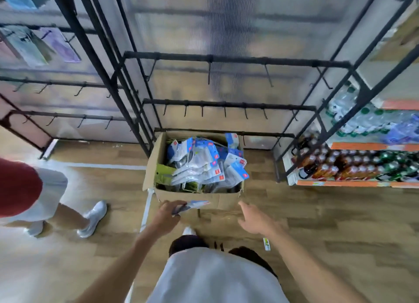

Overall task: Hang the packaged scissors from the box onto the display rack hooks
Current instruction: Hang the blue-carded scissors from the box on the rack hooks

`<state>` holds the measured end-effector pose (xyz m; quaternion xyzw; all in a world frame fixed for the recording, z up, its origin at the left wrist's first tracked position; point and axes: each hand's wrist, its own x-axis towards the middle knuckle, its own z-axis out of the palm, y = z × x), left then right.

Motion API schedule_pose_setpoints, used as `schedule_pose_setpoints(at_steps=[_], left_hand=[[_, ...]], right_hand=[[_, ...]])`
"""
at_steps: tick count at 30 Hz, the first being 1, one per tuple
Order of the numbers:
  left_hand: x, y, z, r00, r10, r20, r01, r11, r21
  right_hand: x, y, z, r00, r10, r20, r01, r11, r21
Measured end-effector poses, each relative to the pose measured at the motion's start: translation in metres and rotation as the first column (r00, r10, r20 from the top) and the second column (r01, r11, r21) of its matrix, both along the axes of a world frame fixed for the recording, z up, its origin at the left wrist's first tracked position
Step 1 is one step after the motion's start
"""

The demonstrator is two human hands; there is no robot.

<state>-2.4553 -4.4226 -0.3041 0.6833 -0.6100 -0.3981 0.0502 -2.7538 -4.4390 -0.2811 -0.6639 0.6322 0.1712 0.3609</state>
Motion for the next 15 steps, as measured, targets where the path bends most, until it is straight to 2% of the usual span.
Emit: schedule_pose_setpoints(at_steps=[4, 6, 10, 15], left_hand=[[0.027, -0.059, -0.001, 0.993, 0.083, -0.078, -0.077, 0.994, 0.074], [0.030, -0.080, -0.003, 0.992, 0.117, -0.054, -0.112, 0.989, 0.095], [0.038, -0.111, -0.012, 0.995, 0.087, 0.047, -0.094, 0.983, 0.157], [0.028, -0.124, -0.009, 0.991, 0.113, 0.069, -0.122, 0.981, 0.150]], right_hand=[[0.028, -0.038, -0.003, 1.000, -0.005, 0.016, 0.005, 0.999, 0.038], [0.036, -0.057, -0.004, 1.000, 0.009, 0.016, -0.010, 0.999, 0.042], [0.045, -0.099, -0.004, 0.996, 0.082, 0.038, -0.084, 0.995, 0.045], [0.046, -0.140, -0.007, 0.989, 0.142, 0.032, -0.143, 0.990, 0.015]])
